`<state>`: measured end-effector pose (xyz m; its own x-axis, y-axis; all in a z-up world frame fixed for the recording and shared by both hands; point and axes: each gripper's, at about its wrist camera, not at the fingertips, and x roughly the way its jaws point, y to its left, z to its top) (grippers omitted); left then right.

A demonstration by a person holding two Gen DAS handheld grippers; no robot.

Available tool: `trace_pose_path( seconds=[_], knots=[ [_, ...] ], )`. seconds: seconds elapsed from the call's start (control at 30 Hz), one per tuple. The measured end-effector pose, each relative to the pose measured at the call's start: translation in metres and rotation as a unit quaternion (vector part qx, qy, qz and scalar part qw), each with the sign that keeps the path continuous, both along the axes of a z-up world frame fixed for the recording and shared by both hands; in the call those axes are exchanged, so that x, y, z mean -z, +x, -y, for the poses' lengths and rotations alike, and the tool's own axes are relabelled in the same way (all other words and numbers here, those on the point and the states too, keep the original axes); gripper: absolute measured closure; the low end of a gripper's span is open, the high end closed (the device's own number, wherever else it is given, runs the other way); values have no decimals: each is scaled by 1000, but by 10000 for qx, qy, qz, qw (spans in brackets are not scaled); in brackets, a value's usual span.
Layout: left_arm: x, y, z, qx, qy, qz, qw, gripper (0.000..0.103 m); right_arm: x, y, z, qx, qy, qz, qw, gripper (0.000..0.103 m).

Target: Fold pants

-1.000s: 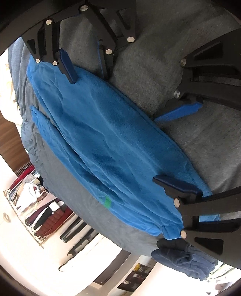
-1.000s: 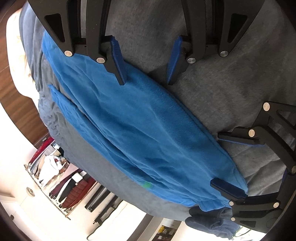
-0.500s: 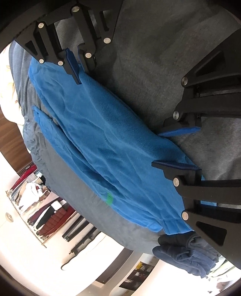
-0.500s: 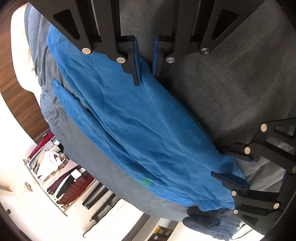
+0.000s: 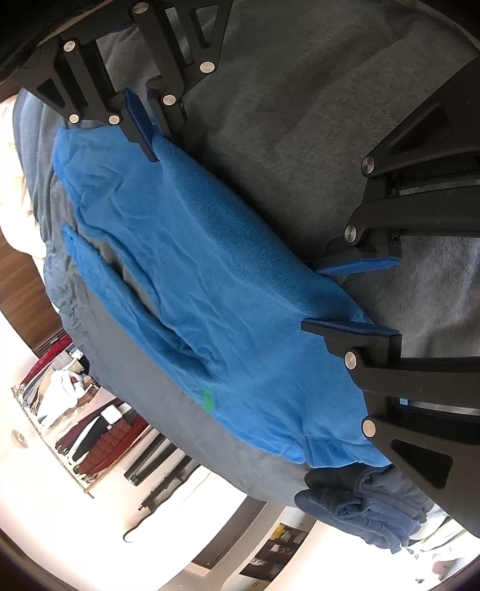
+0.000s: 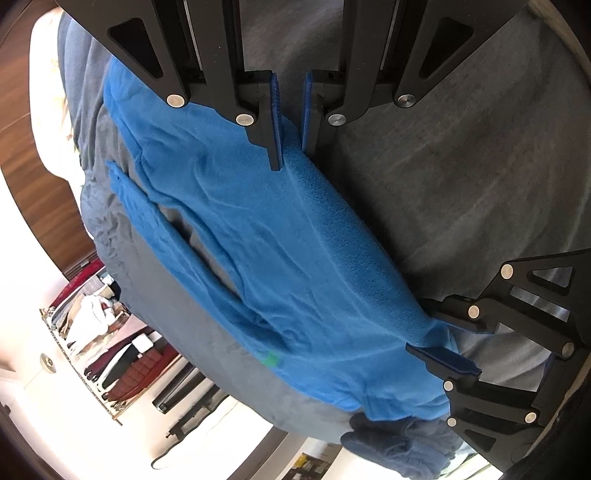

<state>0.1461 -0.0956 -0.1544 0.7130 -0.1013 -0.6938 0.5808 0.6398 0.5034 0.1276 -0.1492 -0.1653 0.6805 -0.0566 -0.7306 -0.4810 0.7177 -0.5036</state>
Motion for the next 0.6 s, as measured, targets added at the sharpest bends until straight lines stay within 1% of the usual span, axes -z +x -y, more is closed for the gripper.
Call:
trace_pose_path(
  seconds=[0.2,0.27,0.33,0.37,0.4,0.43,0.47,0.53,0.6],
  knots=[
    [9,3,0,-25,28,-89,10000,80,11,2,-3,76,-120,-38,9999,93],
    [10,3,1,-44,25,-75,10000,77,13,2,-4,89,-160,-30,9998,93],
    [9,2,1,-91,-39,-86,9999,71,14,0,-4,80,-188,-22,9998,92],
    [8,2,0,-104,-74,-119,9998,68,13,0,-4,98,-173,14,9998,87],
    [7,2,0,-128,-126,-159,9997,61,12,0,-3,106,-119,8,9999,79],
    [4,1,-1,-161,-208,-186,9995,56,11,-1,-2,133,-61,2,9999,74],
    [1,0,-3,-189,-285,-223,9992,55,9,-2,0,179,-13,16,9998,67],
    [-5,-4,-4,-264,-379,-245,9986,52,3,-5,4,316,78,52,9995,66],
    [-16,-10,-8,-361,-507,-200,9979,51,-4,-8,9,434,248,81,9987,66]
  ],
)
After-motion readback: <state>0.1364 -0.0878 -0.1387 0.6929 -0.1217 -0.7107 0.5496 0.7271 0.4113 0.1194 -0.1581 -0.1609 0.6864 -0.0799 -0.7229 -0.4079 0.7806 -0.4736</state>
